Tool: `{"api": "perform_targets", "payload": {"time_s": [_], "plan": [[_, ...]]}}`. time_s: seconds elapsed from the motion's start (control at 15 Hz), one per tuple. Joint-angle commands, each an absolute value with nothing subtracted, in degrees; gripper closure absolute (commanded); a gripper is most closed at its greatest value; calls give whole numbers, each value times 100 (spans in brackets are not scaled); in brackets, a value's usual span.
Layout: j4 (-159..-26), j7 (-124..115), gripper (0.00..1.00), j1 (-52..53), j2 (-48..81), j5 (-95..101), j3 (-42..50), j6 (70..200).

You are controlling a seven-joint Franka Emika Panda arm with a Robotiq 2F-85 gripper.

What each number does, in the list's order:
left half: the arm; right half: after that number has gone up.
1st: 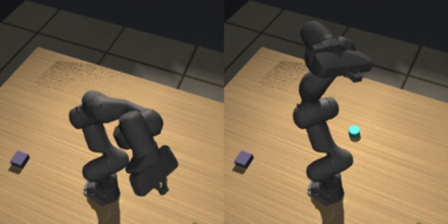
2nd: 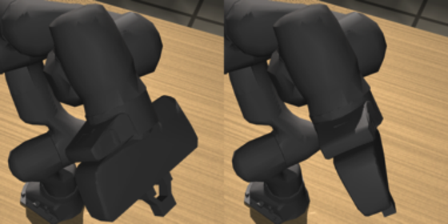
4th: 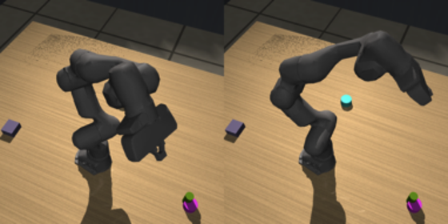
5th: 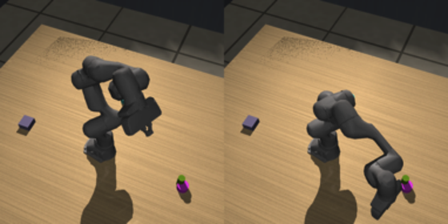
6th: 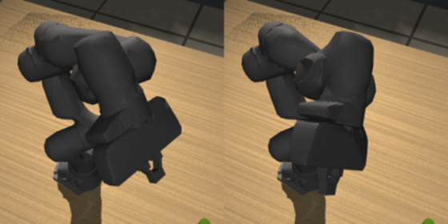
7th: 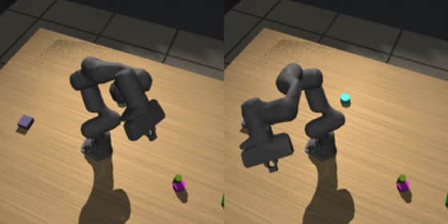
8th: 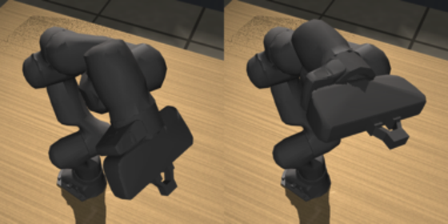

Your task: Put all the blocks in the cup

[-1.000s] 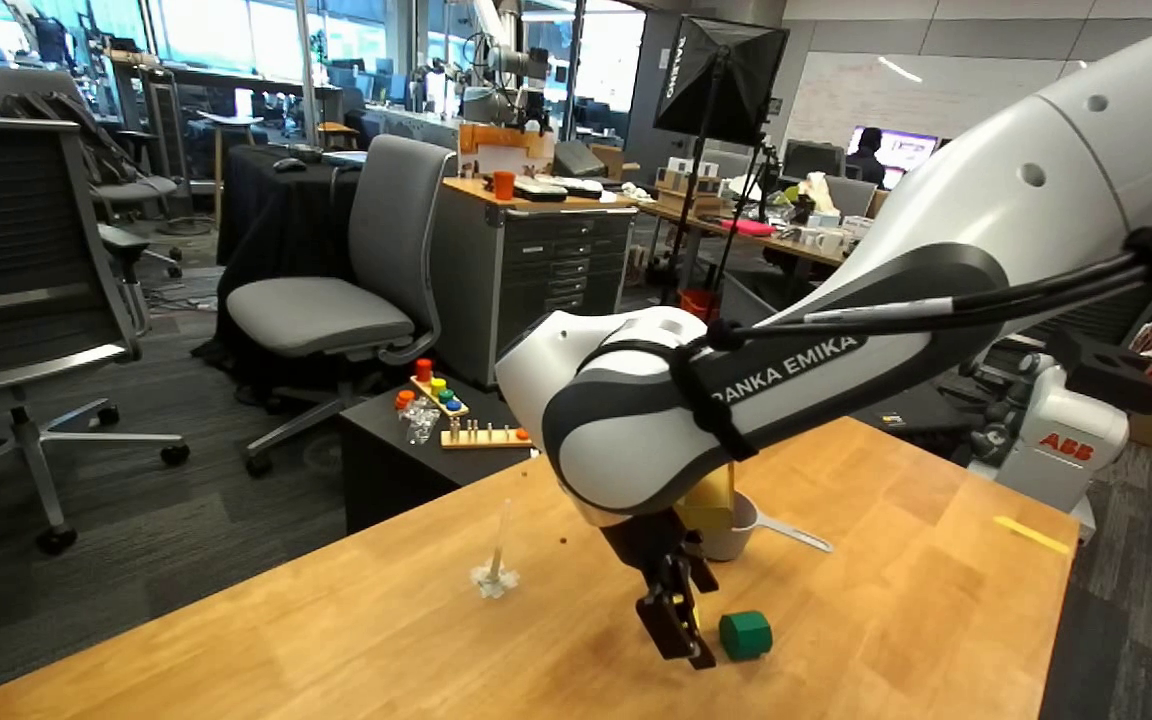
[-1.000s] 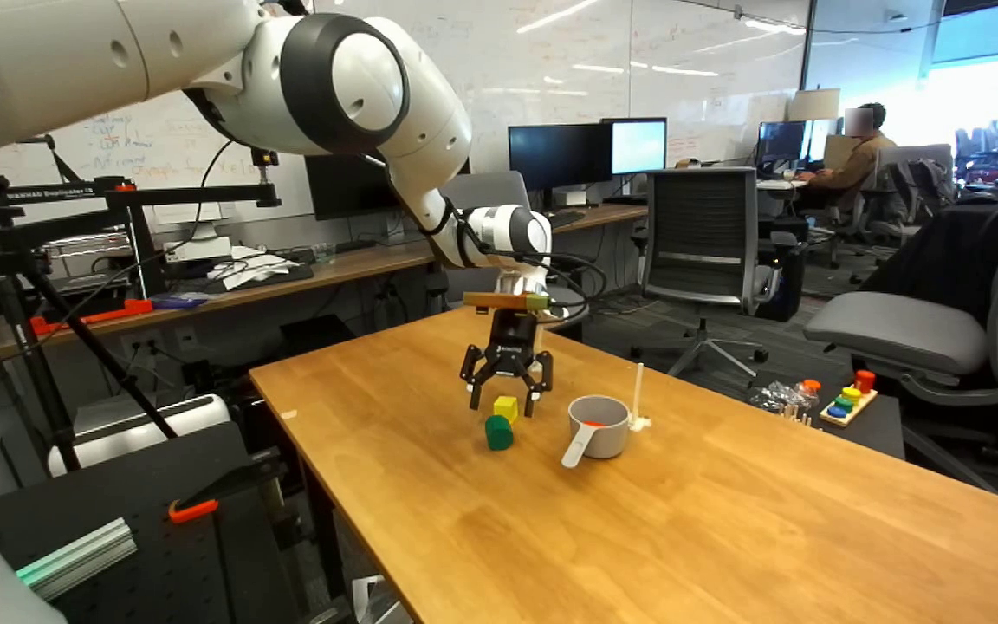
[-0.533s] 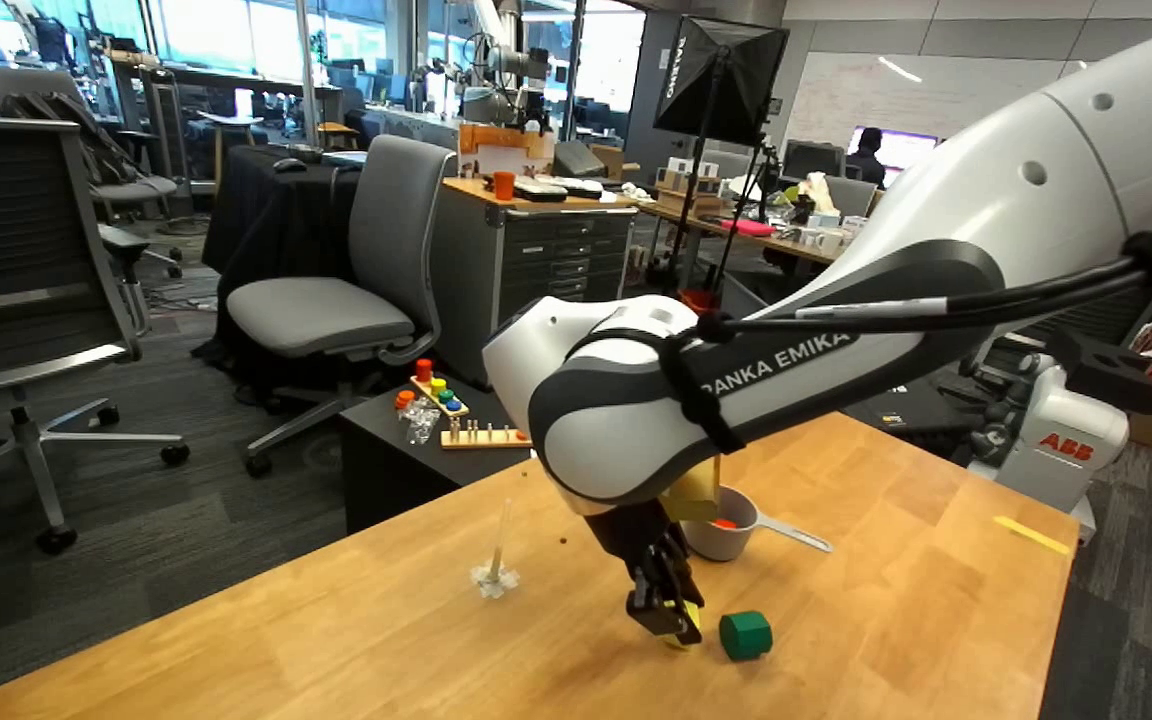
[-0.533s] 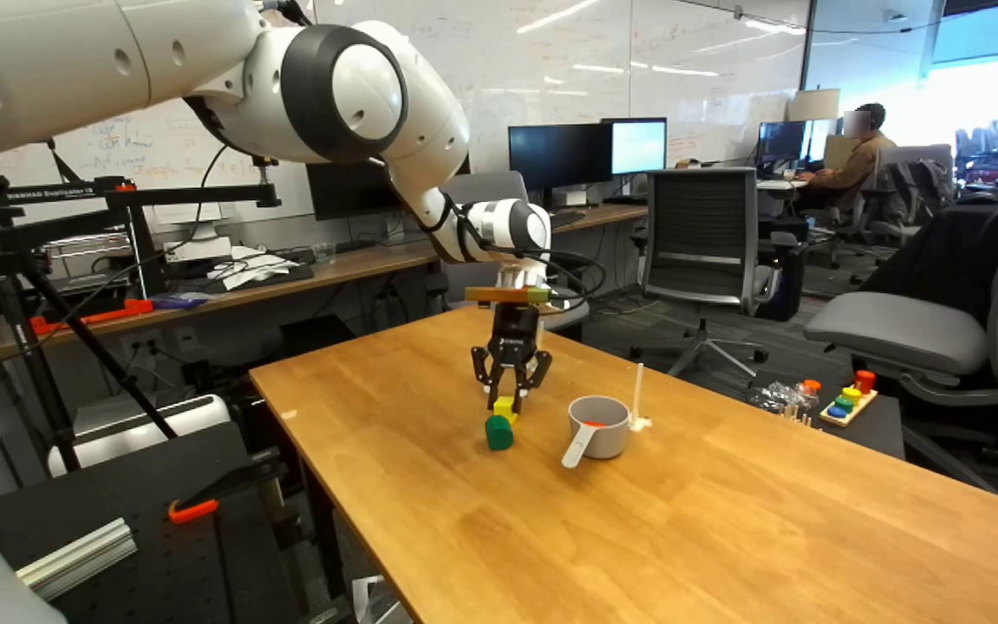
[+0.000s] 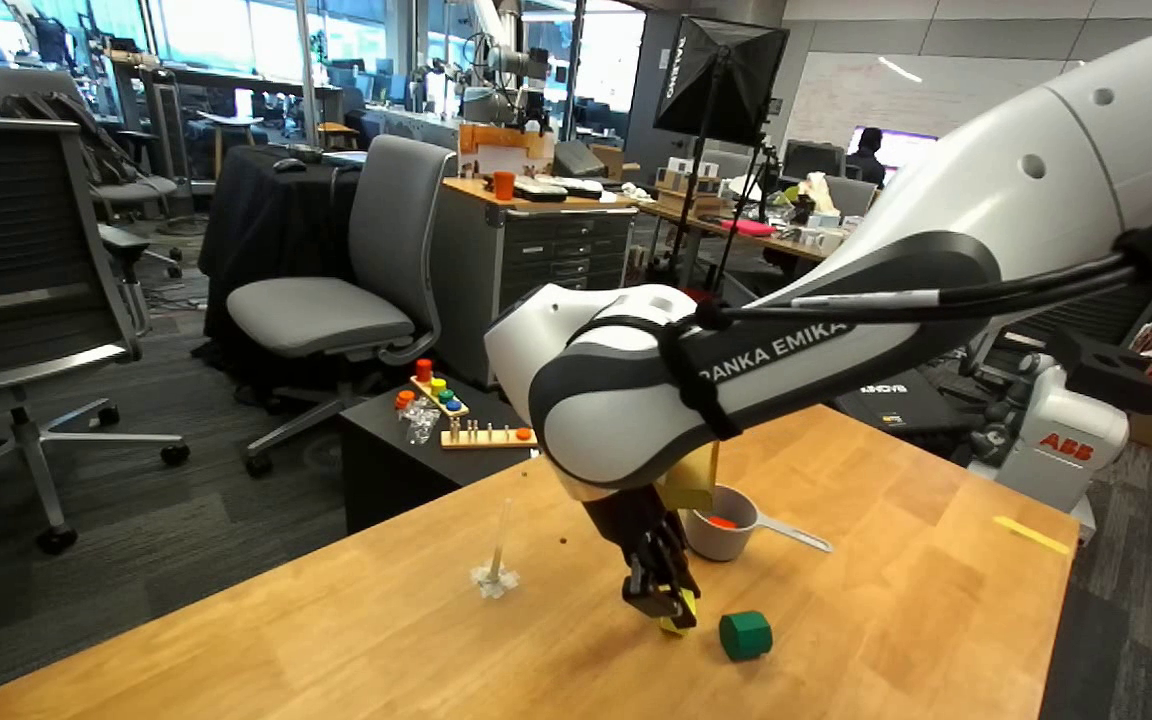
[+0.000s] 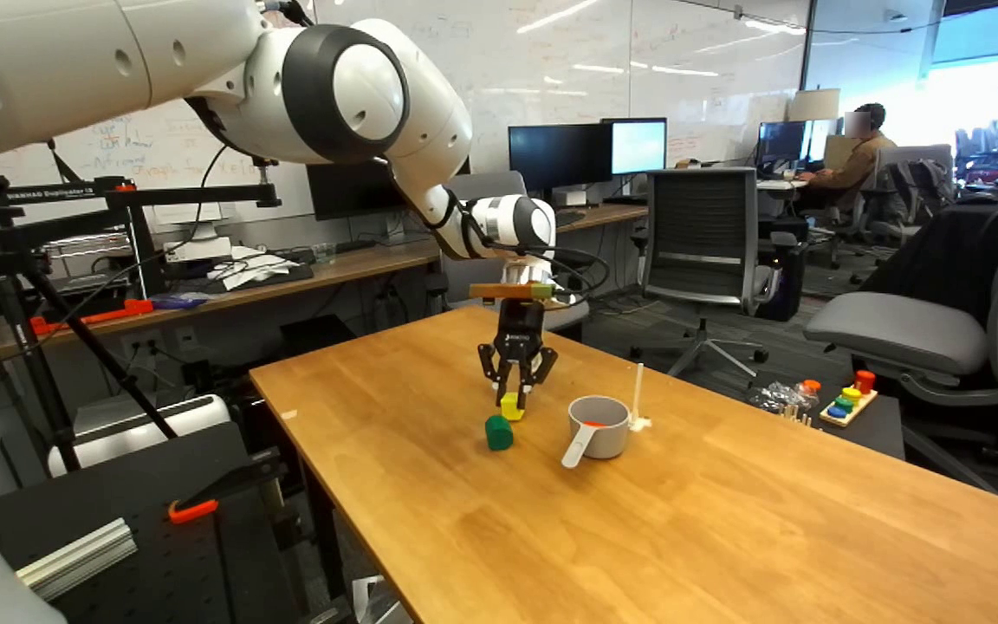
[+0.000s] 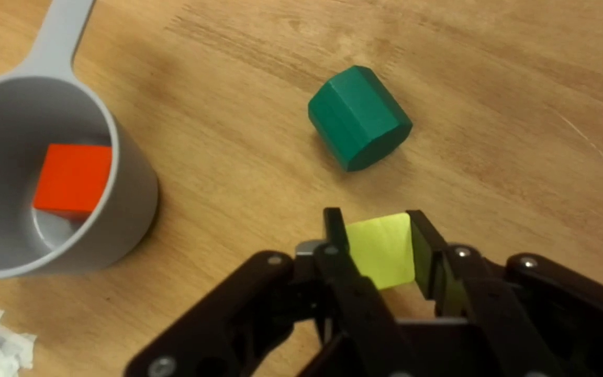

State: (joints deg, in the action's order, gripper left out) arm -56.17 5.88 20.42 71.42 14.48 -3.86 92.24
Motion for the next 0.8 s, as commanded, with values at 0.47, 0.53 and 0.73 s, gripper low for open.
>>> {"api": "perform_targets", "payload": {"time_s": [0.47, 0.53, 0.73], "plan": [[-5578, 41, 90, 1691, 6221, 1412, -54, 8944], [-5642, -32, 89, 1625, 6151, 1396, -3, 8941], [-5752, -181, 88, 1456, 6078, 1342, 51, 8906]]}}
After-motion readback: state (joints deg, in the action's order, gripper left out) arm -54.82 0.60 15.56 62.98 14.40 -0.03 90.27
